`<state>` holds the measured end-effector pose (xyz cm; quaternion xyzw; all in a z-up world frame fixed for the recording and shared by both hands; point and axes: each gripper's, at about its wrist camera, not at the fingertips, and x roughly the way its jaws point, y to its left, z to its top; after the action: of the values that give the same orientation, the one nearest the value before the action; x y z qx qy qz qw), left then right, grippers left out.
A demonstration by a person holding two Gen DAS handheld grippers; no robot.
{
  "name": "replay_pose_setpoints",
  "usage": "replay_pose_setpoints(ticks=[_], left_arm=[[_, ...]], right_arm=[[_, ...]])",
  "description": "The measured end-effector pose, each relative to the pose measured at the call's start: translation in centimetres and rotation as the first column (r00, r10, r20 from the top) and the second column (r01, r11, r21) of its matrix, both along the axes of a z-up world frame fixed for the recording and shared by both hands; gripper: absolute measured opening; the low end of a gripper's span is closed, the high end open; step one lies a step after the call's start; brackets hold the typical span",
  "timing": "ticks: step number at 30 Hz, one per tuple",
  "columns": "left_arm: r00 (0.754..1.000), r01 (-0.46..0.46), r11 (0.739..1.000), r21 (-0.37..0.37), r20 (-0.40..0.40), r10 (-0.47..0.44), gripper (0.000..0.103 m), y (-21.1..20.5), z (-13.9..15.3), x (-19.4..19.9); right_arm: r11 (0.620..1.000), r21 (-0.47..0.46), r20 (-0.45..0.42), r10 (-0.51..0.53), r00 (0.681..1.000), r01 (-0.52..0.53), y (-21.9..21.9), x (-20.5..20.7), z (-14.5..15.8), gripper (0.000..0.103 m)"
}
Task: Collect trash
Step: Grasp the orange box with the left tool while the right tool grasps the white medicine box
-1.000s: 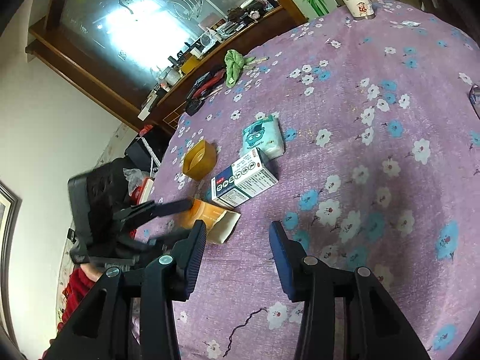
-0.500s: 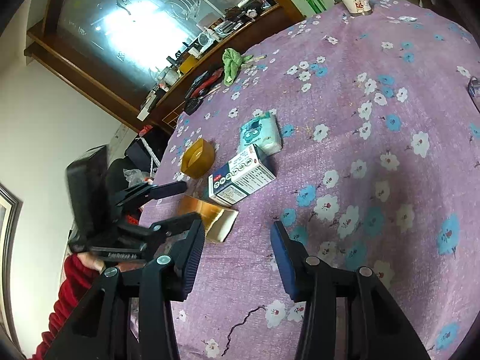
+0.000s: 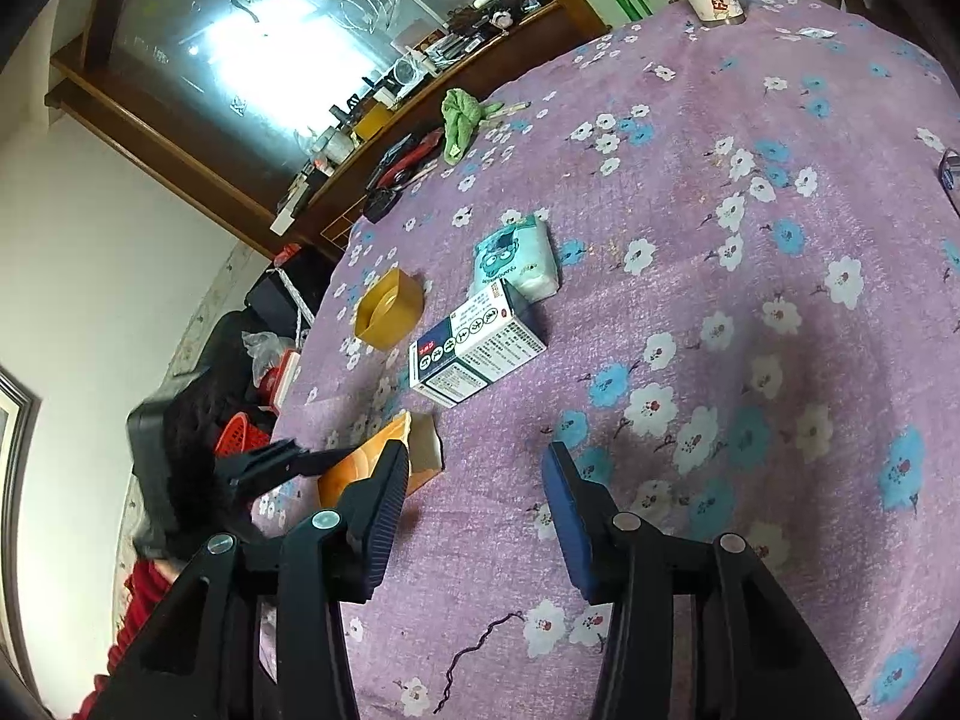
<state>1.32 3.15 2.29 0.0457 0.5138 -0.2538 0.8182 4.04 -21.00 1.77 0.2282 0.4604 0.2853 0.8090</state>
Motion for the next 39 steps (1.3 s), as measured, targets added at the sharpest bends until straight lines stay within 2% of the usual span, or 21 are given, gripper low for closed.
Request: replay_pose_setpoints(ticks=[3, 5, 6, 7, 10, 12, 14, 17, 18, 19, 21, 24, 27, 31, 37, 39], left_arm=[[0.994, -0.098, 0.994, 0.057, 0.056, 0.095, 0.082, -0.6, -0.1, -0.9], [0.981, -0.167, 0.980, 0.112, 0.115, 0.154, 0.072, -1.4, -0.1, -1.6], [0.979, -0.179, 0.977, 0.118, 0.122, 0.165, 0.055, -1.7, -0.3, -1.8], [0.977, -0.190, 0.974, 0.124, 0.122, 0.175, 0.047, -1.7, -0.5, -1.8], [0.964, -0.235, 0.966, 0.107, 0.154, 0.217, 0.047, -1.7, -0.7, -2.2], [0.951, -0.272, 0.961, 0.049, 0.167, 0.261, 0.047, -0.8, -0.4, -2.8], [0.920, -0.324, 0.946, 0.005, 0.234, 0.314, 0.047, 0.4, 0.6, -3.9], [0.841, -0.425, 0.902, -0.074, 0.337, 0.424, 0.047, 2.7, 2.3, -5.2], [0.822, -0.446, 0.890, -0.097, 0.348, 0.450, 0.047, 3.3, 2.5, -5.3], [0.793, -0.480, 0.869, -0.123, 0.363, 0.489, 0.047, 4.2, 2.7, -5.4], [0.753, -0.531, 0.831, -0.164, 0.359, 0.552, 0.047, 5.8, 2.8, -5.2], [0.722, -0.577, 0.786, -0.221, 0.312, 0.618, 0.047, 7.5, 2.4, -4.6], [0.712, -0.589, 0.773, -0.236, 0.301, 0.634, 0.047, 7.8, 2.4, -4.6], [0.716, -0.580, 0.786, -0.211, 0.329, 0.616, 0.047, 7.0, 2.7, -4.7], [0.724, -0.572, 0.804, -0.161, 0.361, 0.587, 0.047, 6.0, 2.7, -4.7], [0.725, -0.574, 0.804, -0.152, 0.363, 0.586, 0.047, 5.9, 2.6, -4.6]], right_arm=[[1.000, -0.017, 0.004, -0.004, 1.000, 0.004, 0.2, -0.1, 0.3, 0.050], [1.000, -0.027, 0.005, -0.005, 1.000, 0.005, 0.5, -0.2, 0.6, 0.050], [0.999, -0.035, 0.009, -0.004, 1.000, 0.004, 0.8, -0.2, 0.9, 0.050], [0.999, -0.044, 0.012, -0.003, 1.000, 0.004, 1.1, -0.3, 1.1, 0.050], [0.996, -0.094, 0.030, -0.002, 1.000, 0.004, 2.3, 0.0, 2.0, 0.051], [0.992, -0.123, 0.051, 0.004, 0.999, 0.003, 2.9, 0.6, 2.8, 0.054], [0.989, -0.147, 0.082, -0.002, 0.997, 0.014, 3.5, 1.5, 3.3, 0.060], [0.973, -0.226, 0.129, -0.009, 0.992, 0.038, 4.8, 3.6, 3.5, 0.079], [0.967, -0.251, 0.146, -0.019, 0.989, 0.055, 5.3, 4.3, 3.3, 0.079], [0.959, -0.275, 0.161, -0.023, 0.987, 0.067, 5.9, 4.9, 3.0, 0.079], [0.950, -0.310, 0.169, 0.003, 0.986, 0.050, 7.1, 5.5, 2.4, 0.083], [0.933, -0.359, 0.187, 0.047, 0.981, 0.024, 8.8, 5.6, 1.2, 0.087], [0.892, -0.450, 0.236, 0.085, 0.968, 0.032, 10.5, 5.1, 0.5, 0.090], [0.850, -0.525, 0.265, 0.126, 0.956, 0.034, 11.8, 4.8, -0.2, 0.091], [0.823, -0.566, 0.260, 0.125, 0.957, 0.046, 12.0, 4.8, -1.1, 0.090], [0.824, -0.564, 0.254, 0.117, 0.960, 0.049, 11.9, 5.0, -1.3, 0.082]])
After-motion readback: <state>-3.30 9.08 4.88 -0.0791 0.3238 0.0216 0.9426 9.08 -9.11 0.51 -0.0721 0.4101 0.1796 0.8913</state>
